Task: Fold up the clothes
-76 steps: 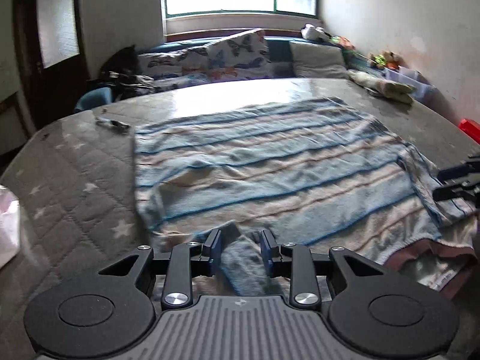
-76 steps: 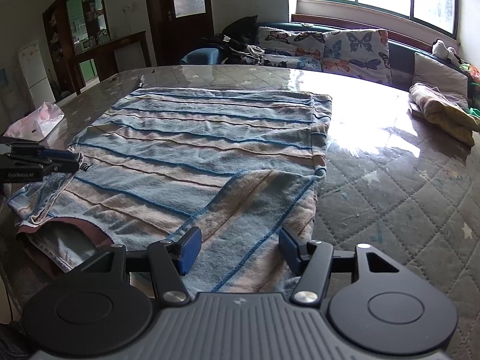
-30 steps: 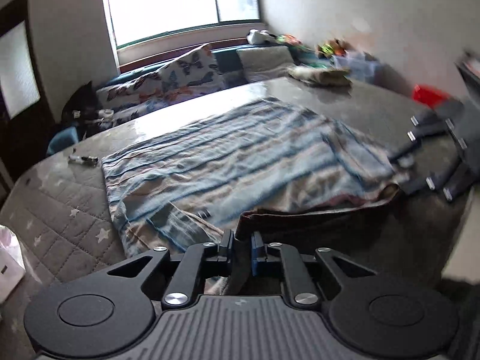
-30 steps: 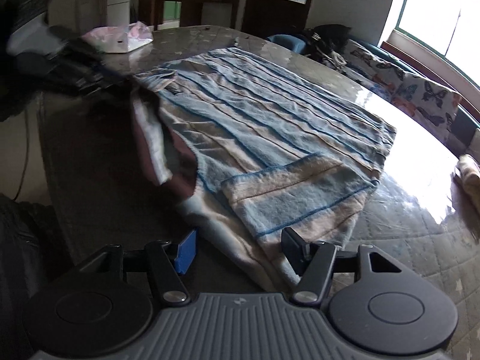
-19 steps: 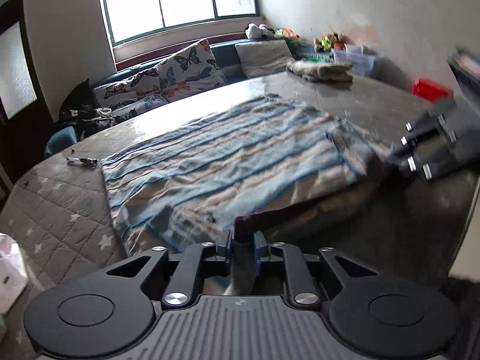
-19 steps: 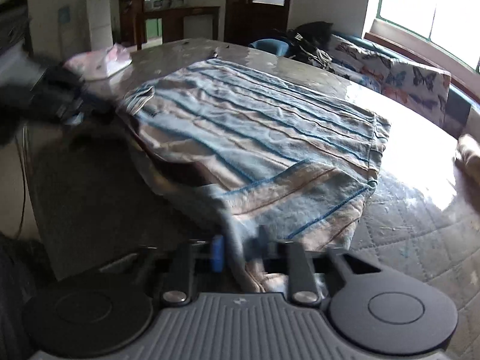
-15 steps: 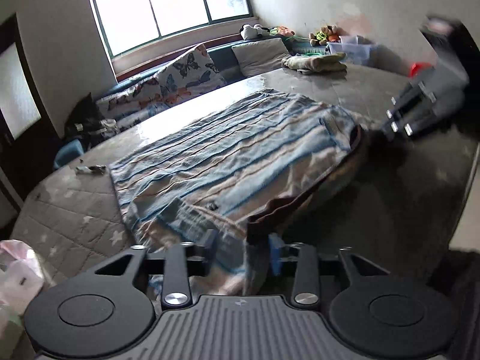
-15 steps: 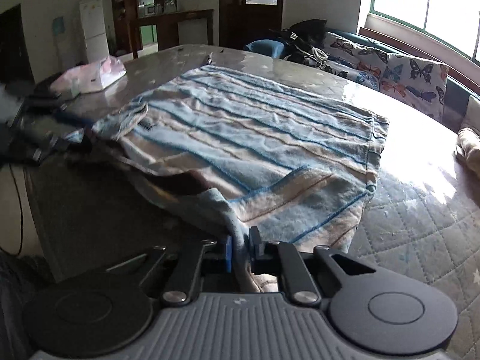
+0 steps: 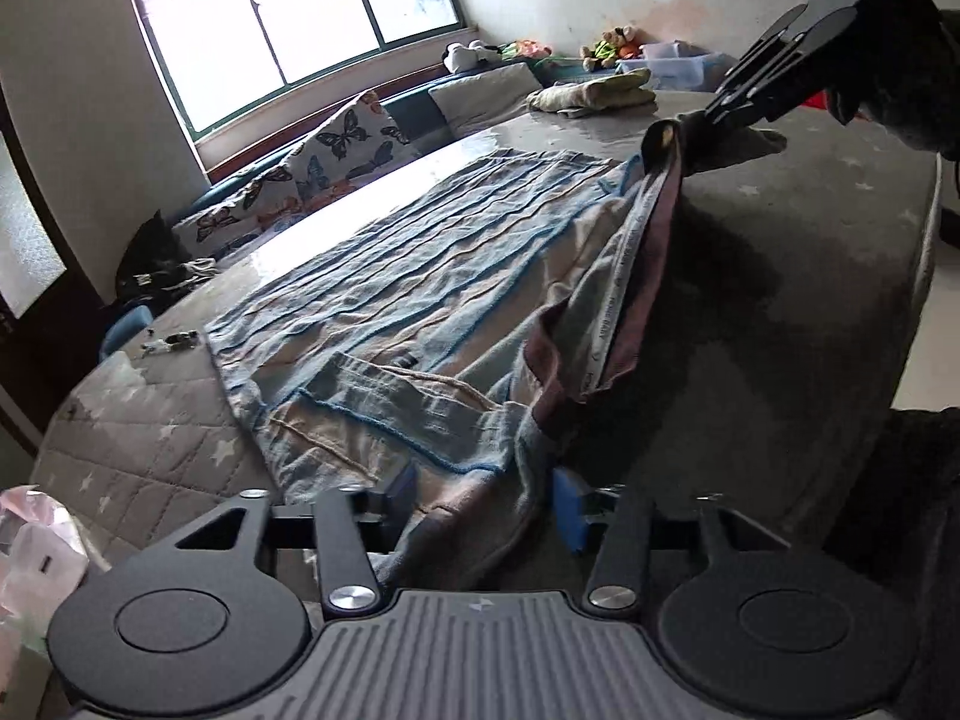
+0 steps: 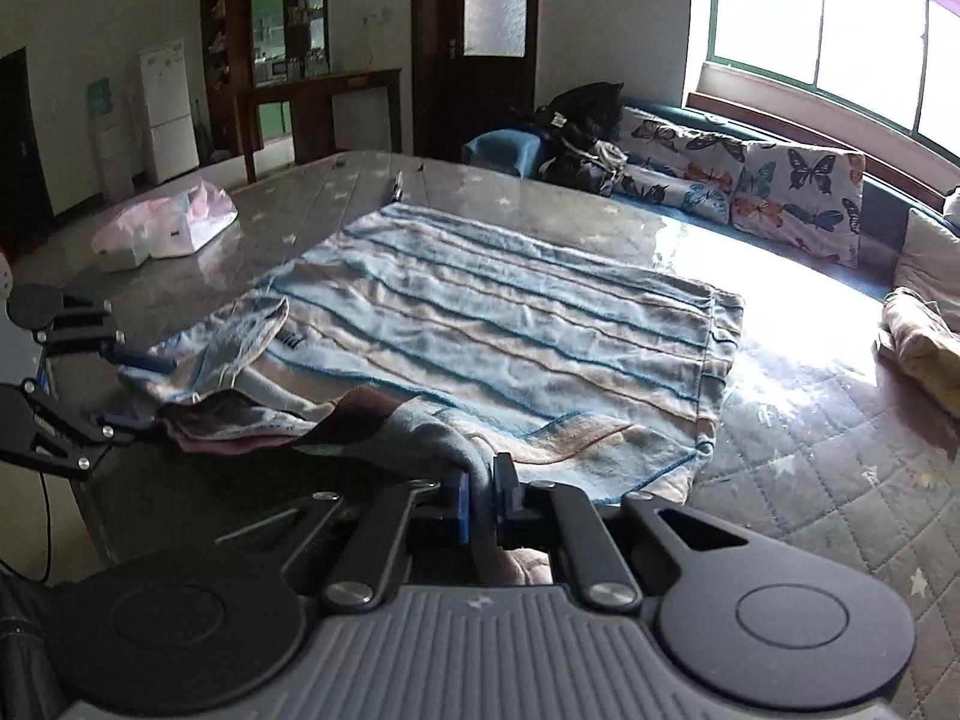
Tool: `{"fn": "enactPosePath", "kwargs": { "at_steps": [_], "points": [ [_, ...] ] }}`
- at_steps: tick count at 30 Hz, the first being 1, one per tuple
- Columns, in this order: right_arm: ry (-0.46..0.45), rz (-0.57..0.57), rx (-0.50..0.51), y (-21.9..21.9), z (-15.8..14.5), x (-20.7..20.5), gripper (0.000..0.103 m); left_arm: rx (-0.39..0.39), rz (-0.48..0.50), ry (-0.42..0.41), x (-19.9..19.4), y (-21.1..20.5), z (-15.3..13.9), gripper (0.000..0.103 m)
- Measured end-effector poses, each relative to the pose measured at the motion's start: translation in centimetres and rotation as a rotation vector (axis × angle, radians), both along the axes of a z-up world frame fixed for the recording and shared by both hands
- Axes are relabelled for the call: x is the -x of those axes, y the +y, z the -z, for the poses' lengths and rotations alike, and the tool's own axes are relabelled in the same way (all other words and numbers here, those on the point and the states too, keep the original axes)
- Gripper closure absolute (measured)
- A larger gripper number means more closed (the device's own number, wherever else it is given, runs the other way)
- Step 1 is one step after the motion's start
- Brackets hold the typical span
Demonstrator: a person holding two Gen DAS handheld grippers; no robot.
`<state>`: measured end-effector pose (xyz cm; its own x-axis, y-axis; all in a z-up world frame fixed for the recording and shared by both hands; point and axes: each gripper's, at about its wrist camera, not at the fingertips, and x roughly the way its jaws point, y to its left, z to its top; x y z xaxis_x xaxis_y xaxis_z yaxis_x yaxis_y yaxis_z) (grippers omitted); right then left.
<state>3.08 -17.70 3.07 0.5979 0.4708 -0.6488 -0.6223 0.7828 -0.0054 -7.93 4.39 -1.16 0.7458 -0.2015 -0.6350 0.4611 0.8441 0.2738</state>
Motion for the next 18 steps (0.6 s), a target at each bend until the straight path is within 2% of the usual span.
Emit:
{"fn": "enactPosePath", "kwargs": {
  "at_steps": [2,4,10,15,18],
  "points": [
    [-0.007,-0.002,-0.009,-0.2,-0.5,0.7,0.097,0.018,0.001,0.007,0.0,0.0,0.1,0.092],
    [-0.016,-0.008,-0.02,-0.4,-1.0,1.8,0.097,0.044,-0.014,0.004,0.0,0.3,-0.3,0.096],
    [-0.041,-0.026,-0.053,-1.2,-2.7,4.8,0.098,0.101,0.005,-0.054,2.6,1.5,-4.2,0.097],
    [-0.062,-0.041,-0.08,-1.8,-4.1,7.4,0.098,0.082,0.041,-0.101,6.0,2.2,-7.3,0.097],
    [-0.063,-0.049,-0.082,-1.6,-4.7,7.5,0.098,0.076,0.01,-0.122,5.9,2.4,-8.0,0.097]
  ]
}}
